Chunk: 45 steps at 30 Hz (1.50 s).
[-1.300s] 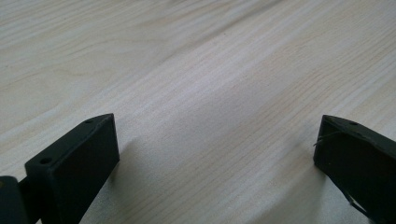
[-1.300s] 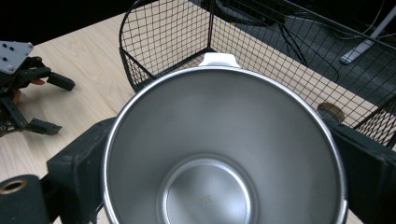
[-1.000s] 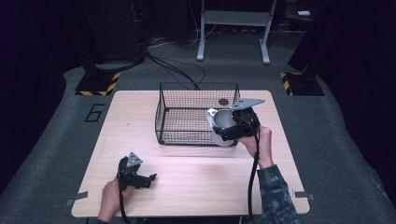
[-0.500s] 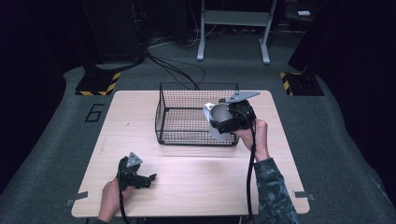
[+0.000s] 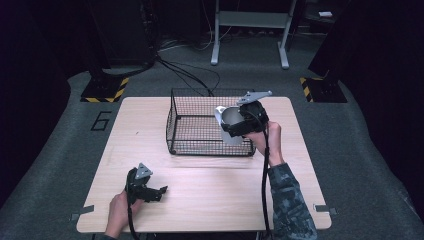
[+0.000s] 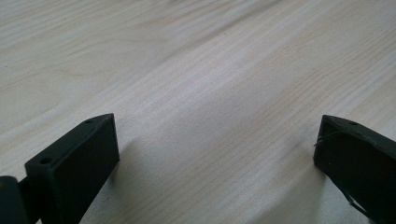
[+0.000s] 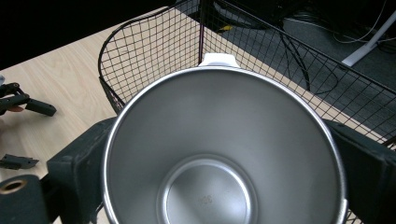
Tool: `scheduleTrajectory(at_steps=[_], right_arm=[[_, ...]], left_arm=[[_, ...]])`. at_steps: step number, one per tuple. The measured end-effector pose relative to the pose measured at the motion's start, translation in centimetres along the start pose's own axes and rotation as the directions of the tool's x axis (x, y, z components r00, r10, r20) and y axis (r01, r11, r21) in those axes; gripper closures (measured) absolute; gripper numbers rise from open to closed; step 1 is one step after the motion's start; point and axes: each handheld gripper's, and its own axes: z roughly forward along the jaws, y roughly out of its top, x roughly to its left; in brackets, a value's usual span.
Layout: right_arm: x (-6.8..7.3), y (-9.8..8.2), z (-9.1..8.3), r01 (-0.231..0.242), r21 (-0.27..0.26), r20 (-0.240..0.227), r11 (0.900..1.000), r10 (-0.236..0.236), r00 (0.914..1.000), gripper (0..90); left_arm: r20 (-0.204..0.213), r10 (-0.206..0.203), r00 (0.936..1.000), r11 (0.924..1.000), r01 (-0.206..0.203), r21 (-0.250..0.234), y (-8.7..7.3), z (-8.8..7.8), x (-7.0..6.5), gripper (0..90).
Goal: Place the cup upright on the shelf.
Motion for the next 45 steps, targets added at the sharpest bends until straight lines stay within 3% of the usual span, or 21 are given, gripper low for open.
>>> scheduleTrajectory(at_steps=[19, 21, 24, 25, 26, 28, 29, 31, 32, 45], right_arm=[[-0.9, 1.4, 2.7, -0.01, 0.025, 0.001, 1.0, 0.01, 0.9999, 5.7], [-0.8, 1.5, 3.0, -0.028, 0.038, 0.004, 0.999, 0.028, 0.9996, 5.7], [-1.1, 1.6, 3.6, -0.014, 0.033, 0.003, 0.999, 0.014, 0.9999, 5.7], [-1.0, 1.7, 3.8, -0.036, 0.045, 0.001, 0.998, 0.036, 0.9994, 5.6], [-1.2, 1.7, 4.0, -0.018, 0.037, 0.002, 0.999, 0.018, 0.9998, 5.7], [-1.2, 1.8, 4.3, -0.041, 0.043, 0.002, 0.998, 0.041, 0.9992, 5.7], [-1.4, 1.8, 4.5, -0.018, 0.036, 0.0, 0.999, 0.018, 0.9998, 5.6], [-1.3, 1.9, 4.8, -0.047, 0.047, 0.005, 0.998, 0.047, 0.9989, 5.7], [-1.5, 1.9, 5.0, -0.024, 0.039, 0.004, 0.999, 0.024, 0.9997, 5.6], [-2.3, 1.9, 7.0, -0.048, 0.072, 0.01, 0.996, 0.047, 0.9988, 5.6]], left_arm=[[0.0, 0.002, 1.0, 1.0, -0.002, 0.001, 0.0, 0.0, 0.0, 0.1], [0.002, 0.007, 1.0, 1.0, -0.007, 0.005, 0.0, 0.0, 0.0, 0.1], [0.002, 0.007, 1.0, 1.0, -0.007, 0.005, 0.0, 0.0, 0.0, 0.1], [0.002, 0.007, 1.0, 1.0, -0.007, 0.005, 0.0, 0.0, 0.0, 0.1], [0.002, 0.007, 1.0, 1.0, -0.007, 0.005, 0.0, 0.0, 0.0, 0.1], [0.002, 0.007, 1.0, 1.0, -0.007, 0.005, 0.0, 0.0, 0.0, 0.1], [0.002, 0.007, 1.0, 1.0, -0.007, 0.005, 0.0, 0.0, 0.0, 0.1], [0.002, 0.007, 1.0, 1.0, -0.007, 0.005, 0.0, 0.0, 0.0, 0.1], [0.002, 0.007, 1.0, 1.0, -0.007, 0.005, 0.0, 0.0, 0.0, 0.1], [0.005, 0.001, 1.0, 1.0, -0.001, 0.008, 0.0, 0.0, 0.0, 0.1]])
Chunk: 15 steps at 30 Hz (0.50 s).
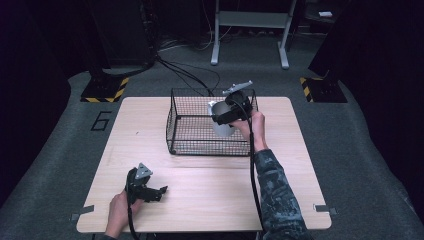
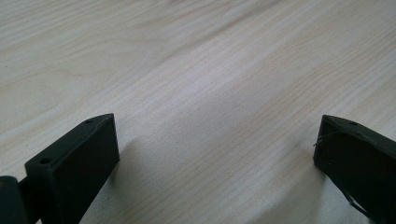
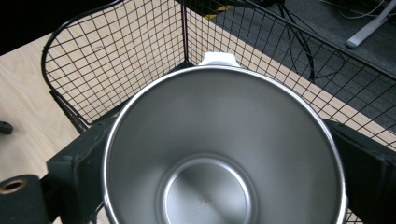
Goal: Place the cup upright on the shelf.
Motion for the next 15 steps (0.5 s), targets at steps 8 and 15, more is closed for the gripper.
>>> scheduleTrajectory(at_steps=[8, 15], right_arm=[[-0.3, -0.2, 1.2, -0.032, 0.03, 0.001, 0.999, 0.032, 0.9995, 5.6], [-0.7, -0.3, 2.2, -0.038, 0.04, 0.0, 0.998, 0.038, 0.9993, 5.6]], left_arm=[[0.0, 0.0, 1.0, 1.0, 0.0, 0.0, 0.0, 0.0, 0.0, 0.1], [-0.003, 0.005, 1.0, 1.0, -0.005, -0.003, 0.0, 0.0, 0.0, 0.1]])
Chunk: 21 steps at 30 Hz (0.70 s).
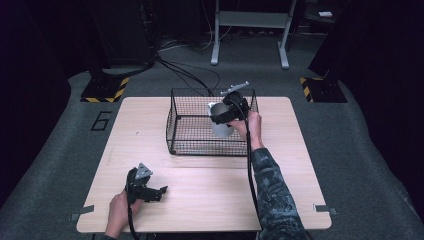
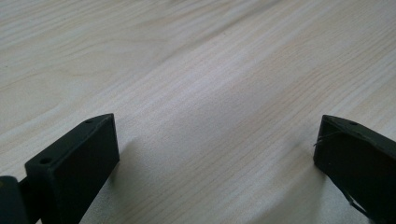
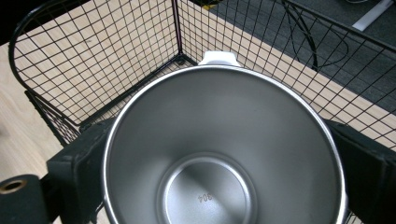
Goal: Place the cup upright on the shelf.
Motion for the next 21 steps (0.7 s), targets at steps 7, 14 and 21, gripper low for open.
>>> scheduleTrajectory(at_steps=[7, 14, 21], right_arm=[[-0.2, -0.1, 0.8, -0.008, 0.01, 0.003, 1.0, 0.008, 1.0, 5.6], [-0.5, -0.3, 1.5, -0.026, 0.019, 0.001, 0.999, 0.026, 0.9997, 5.7], [-0.8, -0.4, 2.3, -0.039, 0.027, -0.001, 0.999, 0.039, 0.9993, 5.6]], left_arm=[[0.0, 0.0, 1.0, 1.0, 0.0, 0.0, 0.0, 0.0, 0.0, 0.1], [0.0, 0.0, 1.0, 1.0, 0.0, 0.0, 0.0, 0.0, 0.0, 0.1], [-0.002, -0.004, 1.0, 1.0, 0.004, -0.004, 0.0, 0.0, 0.0, 0.1]])
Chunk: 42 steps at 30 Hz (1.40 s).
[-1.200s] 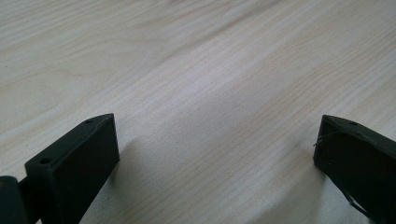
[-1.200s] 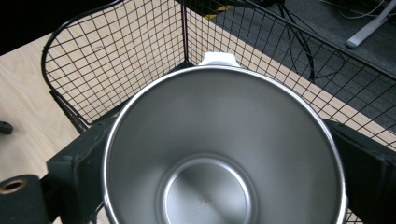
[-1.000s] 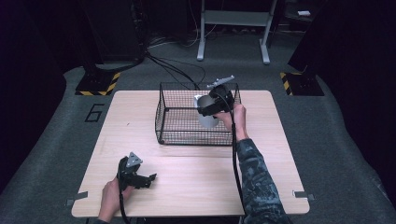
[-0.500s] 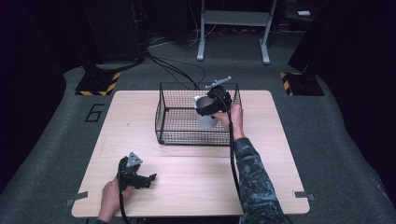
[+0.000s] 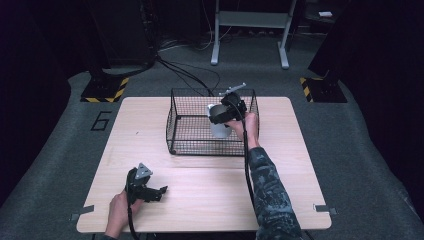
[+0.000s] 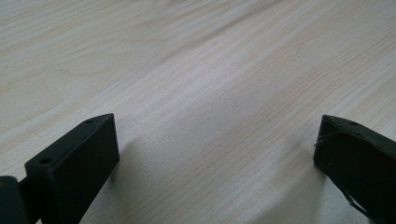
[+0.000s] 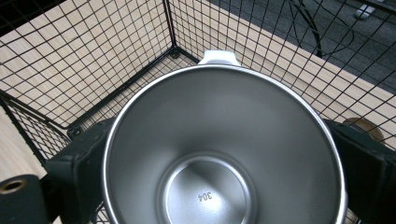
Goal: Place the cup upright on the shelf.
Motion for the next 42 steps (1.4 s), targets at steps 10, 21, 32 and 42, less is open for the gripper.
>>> scheduleTrajectory(at_steps=[10, 21, 32, 42], right_arm=[[0.0, -0.1, 1.1, -0.017, 0.015, -0.005, 1.0, 0.017, 0.9999, 5.6], [0.0, -0.3, 2.6, -0.027, 0.037, -0.003, 0.999, 0.027, 0.9996, 5.6], [-0.1, -0.6, 4.0, -0.028, 0.071, -0.004, 0.997, 0.029, 0.9996, 5.6], [-0.1, -0.8, 4.8, -0.045, 0.104, 0.001, 0.994, 0.046, 0.999, 5.6]], left_arm=[[0.0, 0.0, 1.0, 1.0, 0.0, 0.0, 0.0, 0.0, 0.0, 0.1], [0.001, 0.004, 1.0, 1.0, -0.004, 0.003, 0.0, 0.0, 0.0, 0.1], [0.006, -0.002, 1.0, 1.0, 0.002, 0.006, 0.0, 0.0, 0.0, 0.1], [0.006, -0.002, 1.0, 1.0, 0.002, 0.006, 0.0, 0.0, 0.0, 0.1]])
